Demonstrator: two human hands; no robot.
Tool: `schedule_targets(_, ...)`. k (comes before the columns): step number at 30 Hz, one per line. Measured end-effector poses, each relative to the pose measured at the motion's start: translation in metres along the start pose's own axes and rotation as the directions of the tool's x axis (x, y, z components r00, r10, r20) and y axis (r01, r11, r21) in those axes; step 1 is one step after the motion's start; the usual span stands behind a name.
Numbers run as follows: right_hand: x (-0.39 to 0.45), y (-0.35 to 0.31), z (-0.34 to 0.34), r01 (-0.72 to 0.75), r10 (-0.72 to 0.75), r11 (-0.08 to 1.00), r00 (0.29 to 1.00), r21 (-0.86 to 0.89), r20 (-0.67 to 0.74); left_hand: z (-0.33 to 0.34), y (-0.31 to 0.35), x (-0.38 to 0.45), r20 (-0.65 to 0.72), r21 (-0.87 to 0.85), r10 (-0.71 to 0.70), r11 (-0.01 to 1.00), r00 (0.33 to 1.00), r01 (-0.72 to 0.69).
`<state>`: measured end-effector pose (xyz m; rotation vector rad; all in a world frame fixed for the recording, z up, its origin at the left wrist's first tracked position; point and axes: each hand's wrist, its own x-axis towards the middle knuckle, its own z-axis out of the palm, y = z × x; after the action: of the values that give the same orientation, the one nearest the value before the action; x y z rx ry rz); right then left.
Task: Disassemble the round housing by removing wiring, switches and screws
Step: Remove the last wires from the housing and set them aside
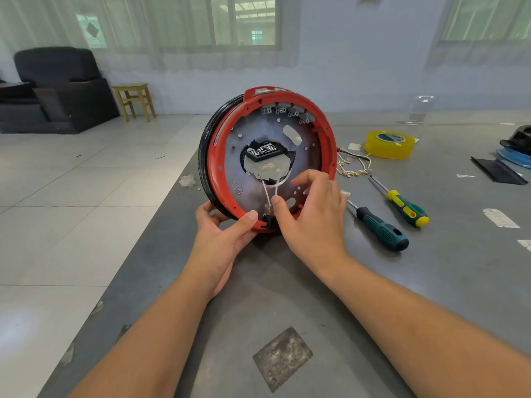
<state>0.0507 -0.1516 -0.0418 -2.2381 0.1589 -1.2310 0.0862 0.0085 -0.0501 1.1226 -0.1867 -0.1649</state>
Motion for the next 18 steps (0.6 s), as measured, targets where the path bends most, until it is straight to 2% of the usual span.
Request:
schedule_targets(4,-0.0022,0.0020,0.0003,0.037,-0.034,0.999,0.991,-0.022,0.132,-0.0013,-0.0004,0.0007,0.014,-0.001,0.003,1.000,1.000,-0.003)
schedule_targets(8,-0.0035,-0.0039,0.0023,0.114,-0.112,0.993,0.989,-0.018,0.101,-0.0021,-0.0008,0.0014,0.011,0.004,-0.003,1.000,1.000,0.003)
schedule_targets(13,-0.0033,-0.0051,-0.0013,0.265,-0.256,0.958,0.963,-0.111,0.089,-0.0043,-0.0024,0.0037,0.018,-0.008,-0.008,1.000,1.000,0.009)
schedule_targets(18,-0.0006,-0.0029,-0.0040,0.308,-0.298,0.946,0.949,-0.097,0.104,-0.0043,-0.0005,0.0030,0.007,-0.048,-0.024,0.999,1.000,0.024)
